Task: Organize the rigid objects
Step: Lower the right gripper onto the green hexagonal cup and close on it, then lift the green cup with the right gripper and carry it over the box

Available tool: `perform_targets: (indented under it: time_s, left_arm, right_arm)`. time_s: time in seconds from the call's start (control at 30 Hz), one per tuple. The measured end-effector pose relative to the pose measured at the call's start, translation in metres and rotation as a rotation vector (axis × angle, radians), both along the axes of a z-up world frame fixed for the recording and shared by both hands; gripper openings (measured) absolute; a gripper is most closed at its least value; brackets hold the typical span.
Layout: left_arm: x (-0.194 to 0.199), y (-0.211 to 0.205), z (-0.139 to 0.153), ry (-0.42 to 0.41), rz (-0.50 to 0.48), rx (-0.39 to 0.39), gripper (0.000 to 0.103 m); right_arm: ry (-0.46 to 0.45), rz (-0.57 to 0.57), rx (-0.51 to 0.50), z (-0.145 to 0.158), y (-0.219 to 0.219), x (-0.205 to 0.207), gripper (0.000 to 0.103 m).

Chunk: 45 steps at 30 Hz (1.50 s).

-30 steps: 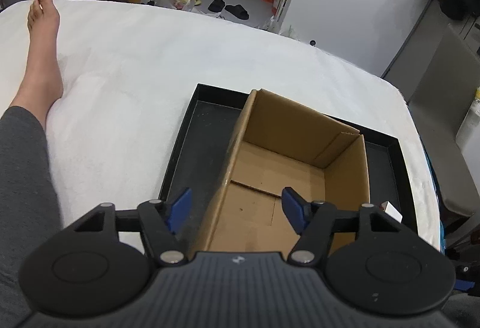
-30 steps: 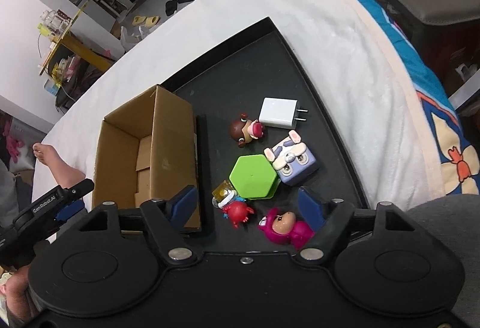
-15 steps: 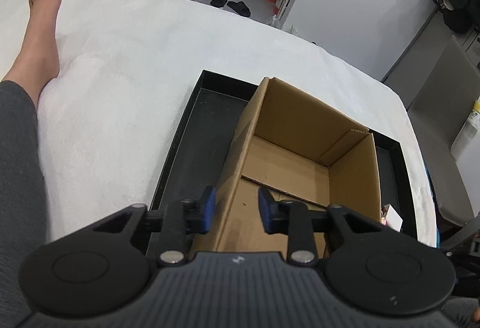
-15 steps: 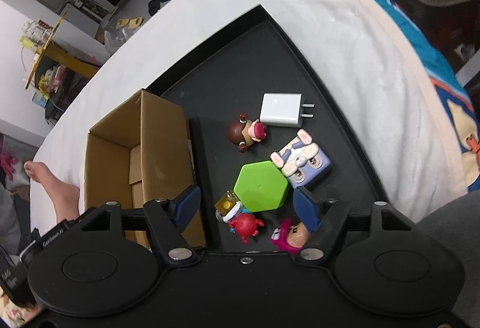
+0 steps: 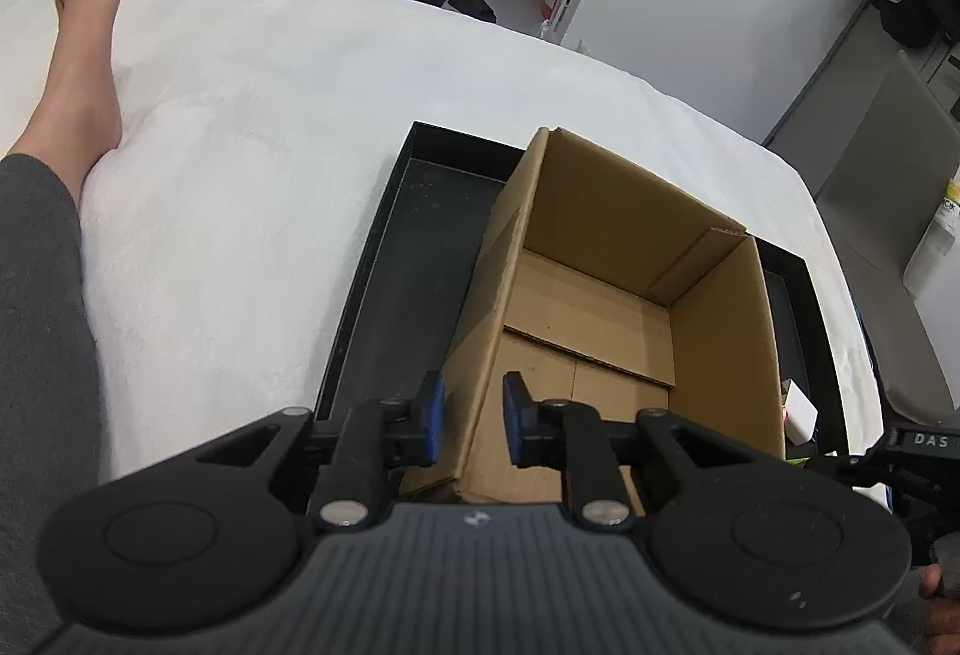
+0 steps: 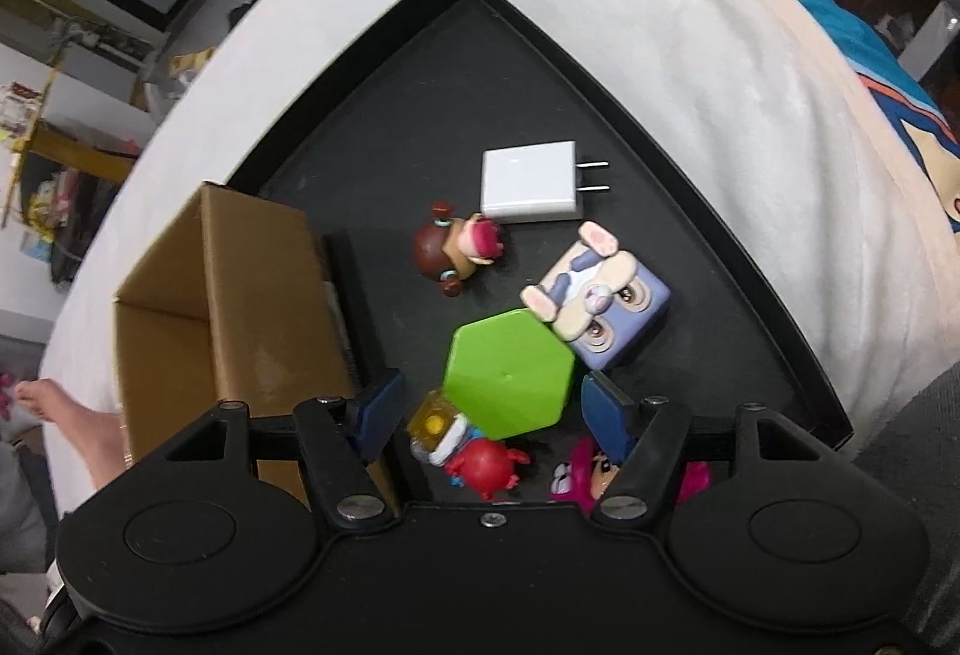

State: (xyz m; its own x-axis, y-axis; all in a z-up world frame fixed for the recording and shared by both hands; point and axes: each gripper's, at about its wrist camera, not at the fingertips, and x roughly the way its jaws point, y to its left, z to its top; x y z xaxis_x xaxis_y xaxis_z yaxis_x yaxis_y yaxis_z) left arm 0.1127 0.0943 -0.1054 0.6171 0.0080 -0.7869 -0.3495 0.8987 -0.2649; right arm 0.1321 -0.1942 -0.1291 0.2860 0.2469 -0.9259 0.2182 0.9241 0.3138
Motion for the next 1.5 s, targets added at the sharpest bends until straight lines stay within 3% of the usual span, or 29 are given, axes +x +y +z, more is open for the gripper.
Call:
perform_targets:
  time_s: [0.17, 0.23, 0.27, 0.33, 0.6, 1.07, 1.5]
  left_arm:
    - [-0.001, 0.001, -0.002, 0.006, -0.001, -0.003, 0.014]
    - [-0.001, 0.002, -0.004, 0.008, 0.0, -0.006, 0.014]
    - [-0.001, 0.002, -0.004, 0.008, 0.001, -0.011, 0.014]
    - [-0.002, 0.004, -0.005, 0.005, 0.0, -0.017, 0.014]
    - [-0.004, 0.004, -0.007, -0.013, 0.0, -0.02, 0.014]
    - [-0.007, 0.01, -0.009, -0.022, 0.006, -0.082, 0.015]
    - [-0.011, 0.015, -0.009, -0.032, -0.005, -0.113, 0.015]
  right_arm:
    - [0.024, -0.04, -0.025, -0.013, 0.002, 0.005, 0.064]
    - [0.032, -0.044, -0.022, -0.018, 0.004, 0.006, 0.059]
    - [0.038, -0.044, -0.018, -0.021, 0.004, 0.007, 0.05]
    - [0.04, -0.056, -0.005, -0.022, 0.003, 0.007, 0.049]
    - [-0.019, -0.027, -0.001, 0.002, 0.011, 0.007, 0.048]
    - [-0.181, 0.098, 0.058, 0.072, 0.06, 0.024, 0.048]
    - [-0.203, 0.257, 0.02, 0.087, 0.118, 0.026, 0.049]
